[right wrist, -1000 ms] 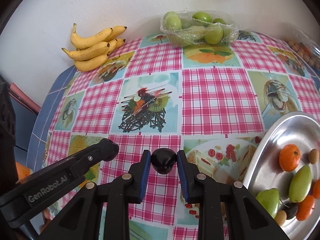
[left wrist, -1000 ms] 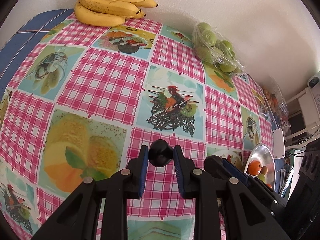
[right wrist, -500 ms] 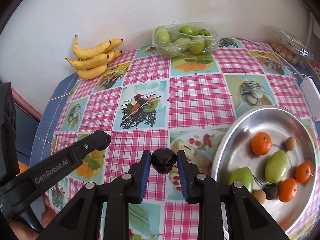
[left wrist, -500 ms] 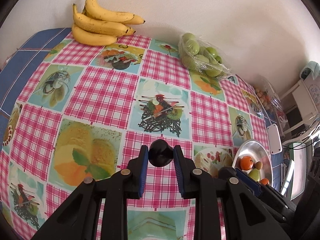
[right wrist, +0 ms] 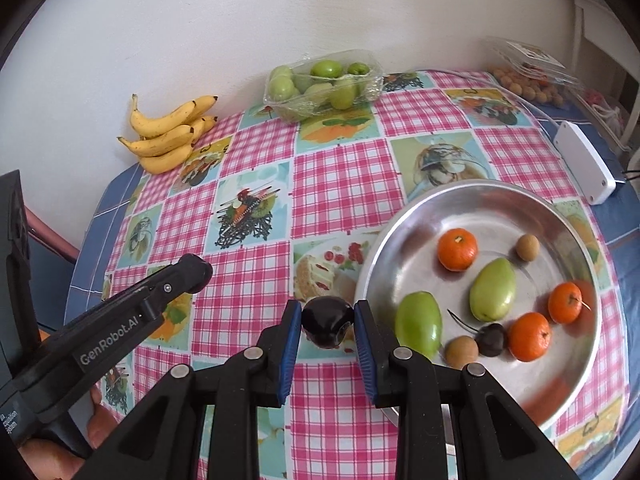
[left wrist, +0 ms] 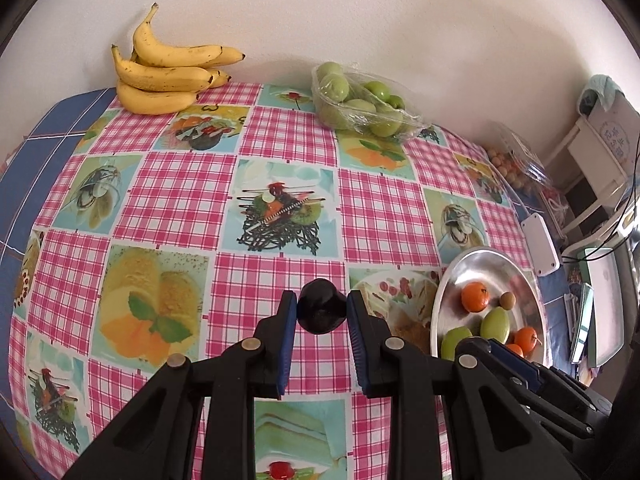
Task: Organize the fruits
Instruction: 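Carry both held plums over the steel bowl with both tools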
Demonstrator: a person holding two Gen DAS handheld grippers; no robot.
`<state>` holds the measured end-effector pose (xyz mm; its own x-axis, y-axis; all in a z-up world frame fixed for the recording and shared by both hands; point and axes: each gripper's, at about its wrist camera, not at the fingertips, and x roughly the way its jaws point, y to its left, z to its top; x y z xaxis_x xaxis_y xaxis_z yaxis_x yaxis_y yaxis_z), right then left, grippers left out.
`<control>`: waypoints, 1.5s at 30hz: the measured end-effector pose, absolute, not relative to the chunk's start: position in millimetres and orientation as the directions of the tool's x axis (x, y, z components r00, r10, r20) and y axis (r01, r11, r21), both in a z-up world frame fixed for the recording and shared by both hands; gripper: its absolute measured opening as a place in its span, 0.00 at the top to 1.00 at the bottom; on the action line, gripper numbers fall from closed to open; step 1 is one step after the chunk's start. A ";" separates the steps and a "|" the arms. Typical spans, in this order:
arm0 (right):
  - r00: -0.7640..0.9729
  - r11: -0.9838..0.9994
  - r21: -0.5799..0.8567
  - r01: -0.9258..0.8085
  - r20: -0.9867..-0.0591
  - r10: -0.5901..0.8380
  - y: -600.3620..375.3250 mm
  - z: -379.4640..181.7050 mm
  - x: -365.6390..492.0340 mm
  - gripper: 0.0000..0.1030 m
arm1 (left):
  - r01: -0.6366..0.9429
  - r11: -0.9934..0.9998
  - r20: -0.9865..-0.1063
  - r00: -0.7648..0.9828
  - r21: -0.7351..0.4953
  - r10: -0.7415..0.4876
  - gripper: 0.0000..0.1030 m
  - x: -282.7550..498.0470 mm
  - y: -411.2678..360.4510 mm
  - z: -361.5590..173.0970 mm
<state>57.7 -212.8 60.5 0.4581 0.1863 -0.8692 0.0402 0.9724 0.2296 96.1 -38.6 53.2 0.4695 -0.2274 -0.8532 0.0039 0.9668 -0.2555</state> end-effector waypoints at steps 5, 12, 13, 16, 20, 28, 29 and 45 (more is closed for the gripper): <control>0.453 0.969 0.238 0.067 -0.873 0.183 -230.5 59.6 49.1 0.72 | 0.010 0.971 -0.856 0.470 -0.239 -0.216 0.74 89.3 -48.8 53.3; 0.461 0.958 0.253 0.132 -0.872 0.166 -263.8 59.7 47.8 0.72 | 0.051 0.978 -0.865 0.459 -0.200 -0.201 0.74 84.2 -75.1 51.6; 0.460 0.956 0.257 0.143 -0.872 0.166 -269.4 59.3 47.8 0.72 | 0.057 0.979 -0.866 0.457 -0.197 -0.201 0.74 83.6 -78.7 51.3; 0.457 0.950 0.265 0.167 -0.874 0.163 -281.9 57.6 48.1 0.72 | 0.083 0.978 -0.869 0.449 -0.191 -0.207 0.74 81.3 -92.3 50.1; 0.458 0.940 0.279 0.197 -0.873 0.164 -297.9 56.1 48.2 0.72 | 0.130 0.971 -0.874 0.424 -0.199 -0.236 0.74 76.6 -113.1 44.9; 0.459 0.912 0.306 0.275 -0.875 0.155 -334.2 50.5 43.2 0.72 | 0.216 0.960 -0.883 0.396 -0.178 -0.253 0.74 64.9 -152.7 39.9; 0.458 0.909 0.307 0.283 -0.875 0.153 -338.2 49.7 42.7 0.72 | 0.227 0.958 -0.884 0.393 -0.174 -0.253 0.74 63.3 -157.2 39.1; 0.416 0.919 0.275 0.282 -0.898 0.141 -346.6 34.4 49.0 0.71 | 0.323 0.935 -0.905 0.335 -0.150 -0.261 0.74 48.8 -196.2 25.4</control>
